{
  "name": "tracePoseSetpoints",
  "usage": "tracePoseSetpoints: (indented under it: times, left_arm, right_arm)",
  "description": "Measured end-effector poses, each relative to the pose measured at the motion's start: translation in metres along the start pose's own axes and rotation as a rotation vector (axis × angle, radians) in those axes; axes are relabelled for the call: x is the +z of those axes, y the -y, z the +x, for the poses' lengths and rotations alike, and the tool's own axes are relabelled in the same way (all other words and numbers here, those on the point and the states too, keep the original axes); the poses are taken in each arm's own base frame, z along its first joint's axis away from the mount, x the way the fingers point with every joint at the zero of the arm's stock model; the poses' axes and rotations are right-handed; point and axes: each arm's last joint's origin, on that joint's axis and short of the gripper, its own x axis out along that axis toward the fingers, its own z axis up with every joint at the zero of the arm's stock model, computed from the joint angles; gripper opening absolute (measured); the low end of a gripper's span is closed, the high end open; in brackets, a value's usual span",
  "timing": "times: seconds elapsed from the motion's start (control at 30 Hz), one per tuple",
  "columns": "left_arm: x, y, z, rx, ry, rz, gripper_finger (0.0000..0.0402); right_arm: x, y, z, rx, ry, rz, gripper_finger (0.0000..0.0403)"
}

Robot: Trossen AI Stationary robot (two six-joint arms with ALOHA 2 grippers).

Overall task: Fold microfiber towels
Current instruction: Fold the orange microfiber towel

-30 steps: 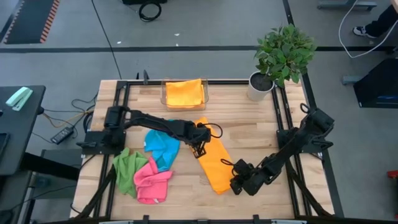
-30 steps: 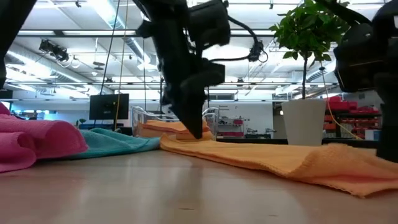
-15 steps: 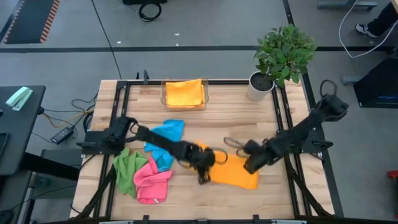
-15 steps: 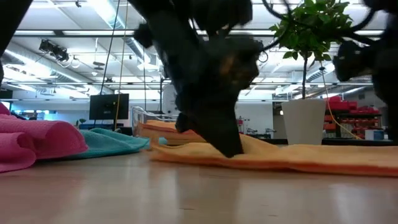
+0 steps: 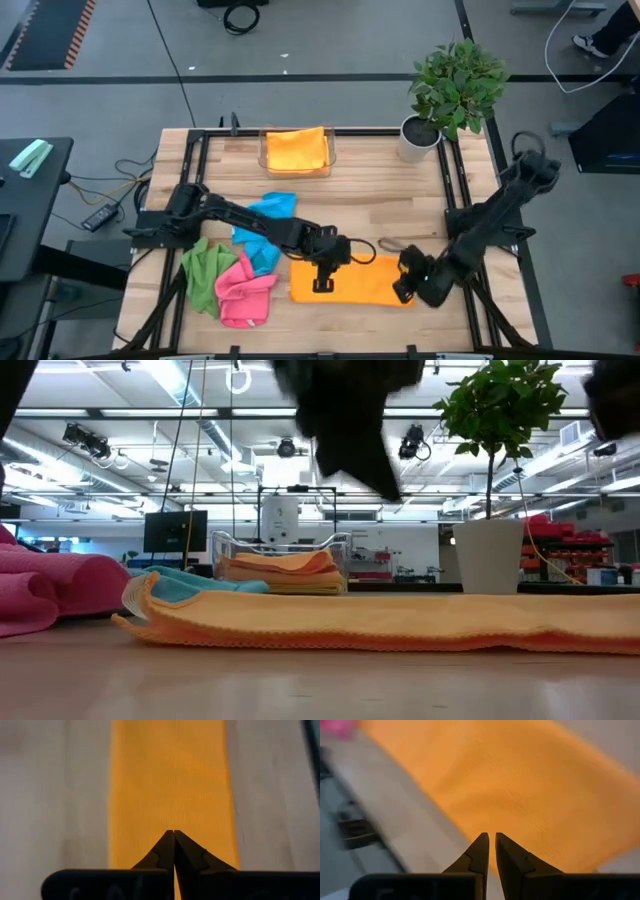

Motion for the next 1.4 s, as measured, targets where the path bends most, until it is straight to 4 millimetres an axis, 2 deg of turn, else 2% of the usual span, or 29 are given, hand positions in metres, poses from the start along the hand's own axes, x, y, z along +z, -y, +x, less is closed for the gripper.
tracePoseSetpoints:
  times: [0.1,0.2,0.33,0.43,0.53,0.63,0.77,0.87,0.97,1.07,1.13,1.23,1.4]
  left_arm:
    - [-0.033,-0.011,0.022,-0.031,-0.152,-0.024,0.0005]
    - [-0.057,-0.015,0.033,-0.034,-0.221,-0.076,0.0008]
    - [-0.081,-0.007,0.040,-0.075,-0.258,-0.124,0.0006]
    - [-0.092,0.011,0.047,-0.110,-0.222,-0.164,0.0006]
    - [-0.091,0.034,0.049,-0.158,-0.165,-0.213,0.0011]
    - [-0.082,0.057,0.047,-0.207,-0.101,-0.232,0.0008]
    - [-0.053,0.080,0.029,-0.249,0.008,-0.143,0.0006]
    - [-0.031,0.076,0.010,-0.162,0.067,-0.072,0.0013]
    - [-0.020,0.062,-0.003,-0.046,0.027,-0.017,0.0010]
    - [-0.017,0.048,-0.007,-0.008,-0.010,-0.001,0.0005]
    - [-0.025,0.041,0.001,0.002,-0.042,0.009,0.0008]
    - [-0.045,0.028,0.018,-0.030,-0.106,-0.019,0.0008]
    - [-0.073,0.020,0.037,-0.102,-0.139,-0.105,0.0008]
  right_arm:
    - [-0.016,0.008,0.022,-0.108,-0.043,0.045,0.0041]
    - [-0.022,0.015,0.037,-0.192,-0.066,0.054,0.0041]
    - [-0.011,0.018,0.049,-0.280,-0.082,0.051,0.0041]
    - [0.011,0.025,0.049,-0.386,-0.023,0.009,0.0041]
    - [0.042,0.035,0.044,-0.502,0.022,-0.058,0.0041]
    - [0.084,0.044,0.035,-0.582,0.050,-0.135,0.0041]
    - [0.137,0.049,0.020,-0.515,0.091,-0.161,0.0041]
    - [0.152,0.048,0.003,-0.401,0.104,-0.140,0.0041]
    - [0.136,0.037,-0.008,-0.291,0.090,-0.135,0.0041]
    - [0.101,0.023,-0.007,-0.232,0.071,-0.131,0.0041]
    - [0.078,0.018,0.000,-0.229,0.079,-0.112,0.0041]
    - [0.059,0.017,0.018,-0.266,0.069,-0.087,0.0041]
    - [0.055,0.025,0.038,-0.371,0.067,-0.074,0.0041]
